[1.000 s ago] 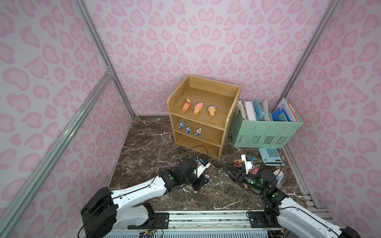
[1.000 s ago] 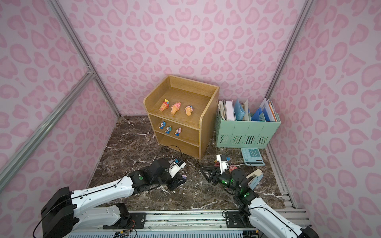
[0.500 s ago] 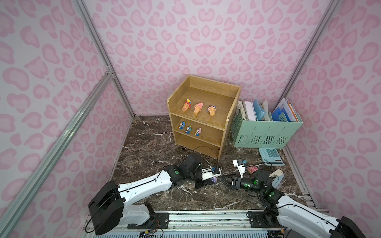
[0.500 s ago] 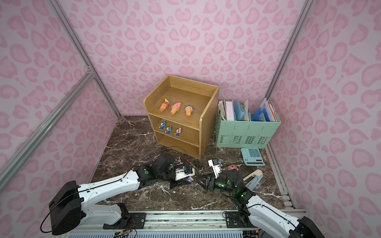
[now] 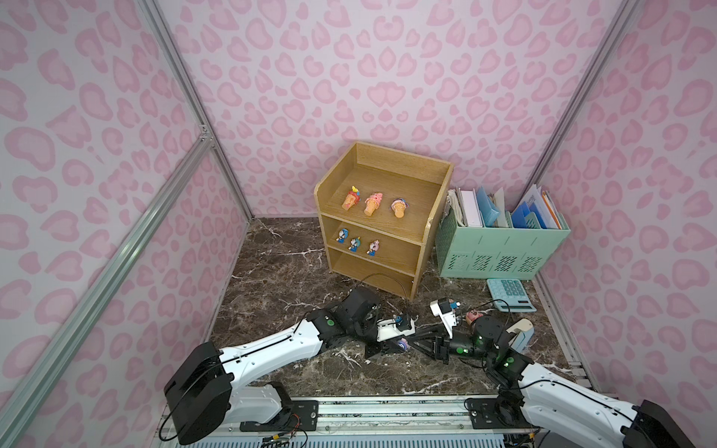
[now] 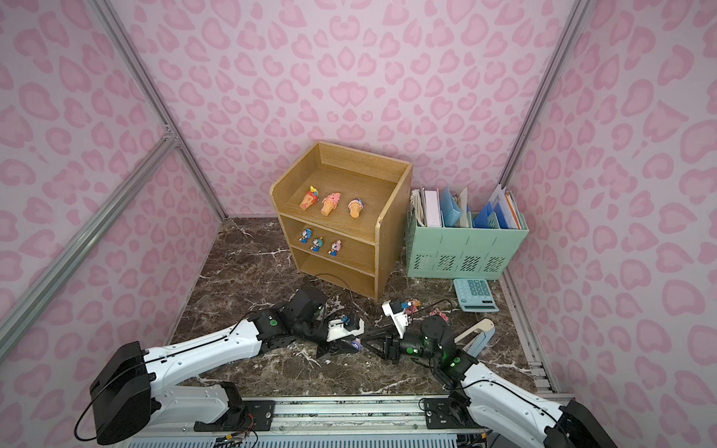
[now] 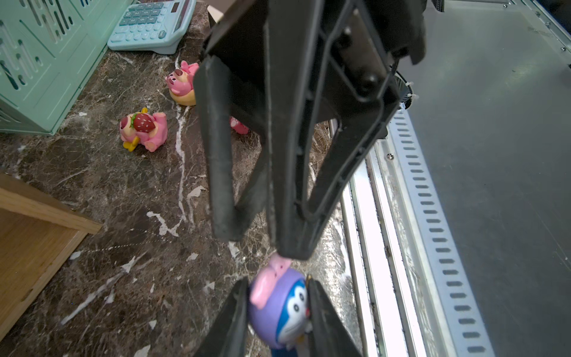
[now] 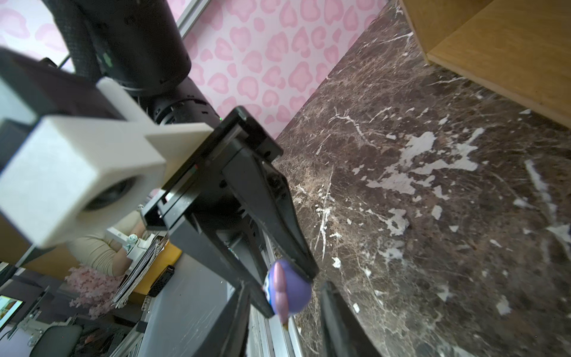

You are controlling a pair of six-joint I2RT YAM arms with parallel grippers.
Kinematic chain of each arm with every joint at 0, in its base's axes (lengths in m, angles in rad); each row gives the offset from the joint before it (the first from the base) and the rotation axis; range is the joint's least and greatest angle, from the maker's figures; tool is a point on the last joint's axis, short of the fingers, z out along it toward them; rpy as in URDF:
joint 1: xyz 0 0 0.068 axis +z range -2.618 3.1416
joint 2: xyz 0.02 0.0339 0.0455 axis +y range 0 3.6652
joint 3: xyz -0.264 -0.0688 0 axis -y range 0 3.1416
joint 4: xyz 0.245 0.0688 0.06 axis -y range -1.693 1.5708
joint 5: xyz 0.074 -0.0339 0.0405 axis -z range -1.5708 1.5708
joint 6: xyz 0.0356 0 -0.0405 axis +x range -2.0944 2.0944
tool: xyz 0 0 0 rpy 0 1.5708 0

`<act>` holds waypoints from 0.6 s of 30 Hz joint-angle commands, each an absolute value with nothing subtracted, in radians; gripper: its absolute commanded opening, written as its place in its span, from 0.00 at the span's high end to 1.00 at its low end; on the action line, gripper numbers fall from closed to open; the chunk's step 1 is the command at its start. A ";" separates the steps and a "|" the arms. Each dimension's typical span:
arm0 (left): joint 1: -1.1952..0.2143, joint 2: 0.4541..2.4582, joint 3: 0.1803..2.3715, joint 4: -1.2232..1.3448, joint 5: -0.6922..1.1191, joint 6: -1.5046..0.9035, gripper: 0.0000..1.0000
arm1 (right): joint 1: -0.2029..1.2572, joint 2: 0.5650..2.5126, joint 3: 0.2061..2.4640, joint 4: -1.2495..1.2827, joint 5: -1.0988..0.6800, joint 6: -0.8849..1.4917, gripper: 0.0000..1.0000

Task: Organize plastic toys on shelves
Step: Pick up the plastic toy at the center of the board.

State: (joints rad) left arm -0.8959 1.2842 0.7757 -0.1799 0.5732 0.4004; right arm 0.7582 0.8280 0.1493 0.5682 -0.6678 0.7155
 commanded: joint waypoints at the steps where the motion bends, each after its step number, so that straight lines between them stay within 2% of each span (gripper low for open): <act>1: -0.890 1.282 0.786 -0.183 0.601 0.399 0.77 | 0.779 0.841 0.162 0.574 -0.681 0.683 0.62; 14: -0.885 1.288 0.796 -0.200 0.620 0.397 0.77 | 0.800 0.893 0.199 0.573 -0.668 0.668 0.77; 18: -0.885 1.298 0.802 -0.208 0.624 0.397 0.77 | 0.802 0.897 0.197 0.568 -0.673 0.664 0.88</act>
